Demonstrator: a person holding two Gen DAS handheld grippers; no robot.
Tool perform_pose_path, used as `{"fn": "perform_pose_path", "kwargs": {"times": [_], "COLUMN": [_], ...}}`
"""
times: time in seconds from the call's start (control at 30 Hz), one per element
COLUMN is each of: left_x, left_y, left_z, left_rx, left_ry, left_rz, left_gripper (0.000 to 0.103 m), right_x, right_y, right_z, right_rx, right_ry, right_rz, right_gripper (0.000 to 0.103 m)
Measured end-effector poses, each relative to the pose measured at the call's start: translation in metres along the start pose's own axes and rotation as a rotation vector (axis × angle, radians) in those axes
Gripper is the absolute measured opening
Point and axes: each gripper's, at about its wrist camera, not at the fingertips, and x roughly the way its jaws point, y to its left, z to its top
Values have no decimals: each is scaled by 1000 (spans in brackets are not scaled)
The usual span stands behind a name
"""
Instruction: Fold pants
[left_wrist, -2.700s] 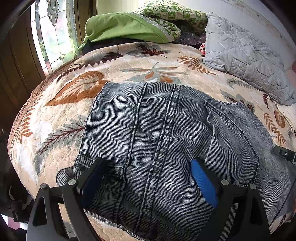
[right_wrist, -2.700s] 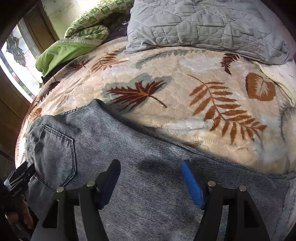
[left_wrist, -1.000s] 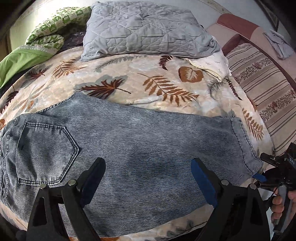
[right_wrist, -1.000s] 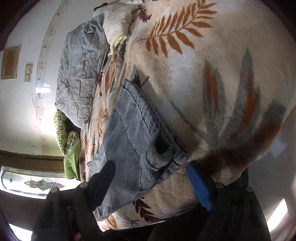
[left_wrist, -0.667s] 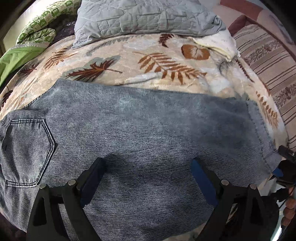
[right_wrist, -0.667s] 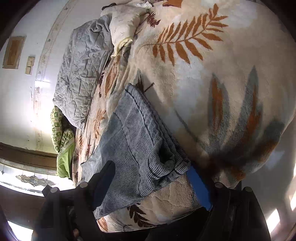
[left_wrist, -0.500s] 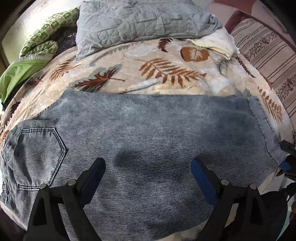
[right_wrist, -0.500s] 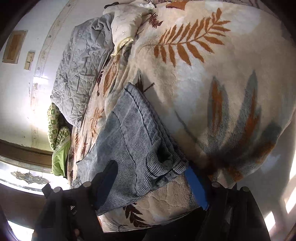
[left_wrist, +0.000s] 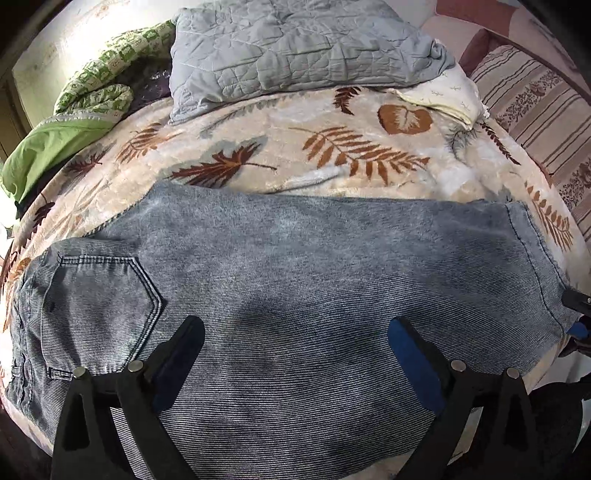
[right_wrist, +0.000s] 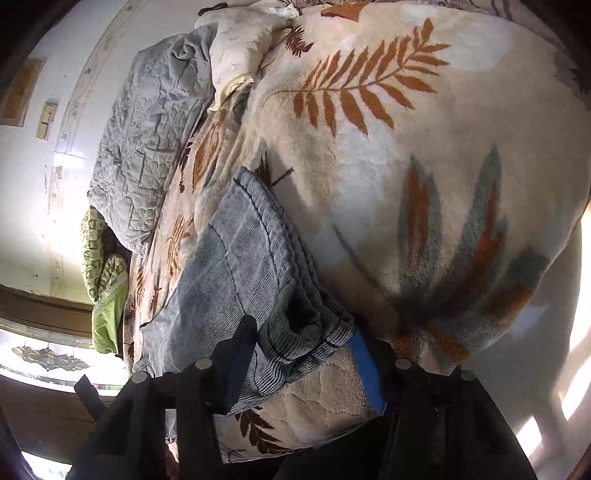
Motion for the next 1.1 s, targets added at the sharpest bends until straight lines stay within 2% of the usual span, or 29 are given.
{"fn": "perform_pose_path", "kwargs": {"times": [0.07, 0.1, 0.13, 0.17, 0.2, 0.23, 0.37, 0.5, 0.53, 0.57, 0.6, 0.67, 0.77, 0.87, 0.93, 1.0, 1.03, 1.1], "left_x": [7, 21, 29, 27, 28, 28, 30, 30, 27, 23, 17, -1, -30, -49, -54, -56, -57, -58], "left_y": [-1, -5, -6, -4, -4, -4, -8, -4, 1, 9, 19, 47, 99, 149, 177, 197, 202, 207], "left_z": [-3, -6, -9, -10, -9, -8, -7, -3, -2, -1, 0, -1, -11, -30, -44, -56, -60, -63], "left_rx": [17, 44, 48, 36, 37, 38, 56, 39, 17, -16, -57, -143, -262, -373, -440, -499, -520, -545], "left_ry": [17, 80, 87, 52, 60, 66, 71, 87, 97, 98, 90, 48, -26, -57, -50, -34, -24, -14], "left_rz": [26, 37, 39, 37, 35, 34, 39, 5, -25, -49, -74, -97, -61, -5, 22, 32, 22, -19], "left_gripper": [100, 100, 102, 103, 103, 103, 103, 102, 100, 92, 88, 88, 88, 88, 88, 88, 88, 88], "right_x": [-1, -1, 0, 0, 0, -1, -12, -30, -32, -34, -34, -32, -12, 31, 73, 126, 150, 141], "right_y": [-4, -4, -2, 0, 3, 5, 35, 99, 119, 140, 162, 205, 260, 283, 276, 261, 249, 240], "right_z": [-1, -1, -1, -1, -1, -2, -6, -14, -19, -26, -35, -57, -99, -142, -161, -179, -185, -188], "right_rx": [39, 36, 25, 13, -4, -24, -139, -323, -373, -427, -477, -585, -726, -807, -781, -757, -735, -736], "right_ry": [-12, -12, -14, -18, -28, -43, -91, -165, -177, -189, -196, -200, -157, -60, 39, 167, 246, 158], "right_rz": [13, 8, -1, -7, -20, -37, -85, -114, -105, -88, -69, -12, 79, 130, 152, 147, 116, 207], "right_gripper": [56, 56, 57, 54, 46, 29, 27, 26, 26, 26, 26, 26, 26, 26, 29, 54, 66, 72]}}
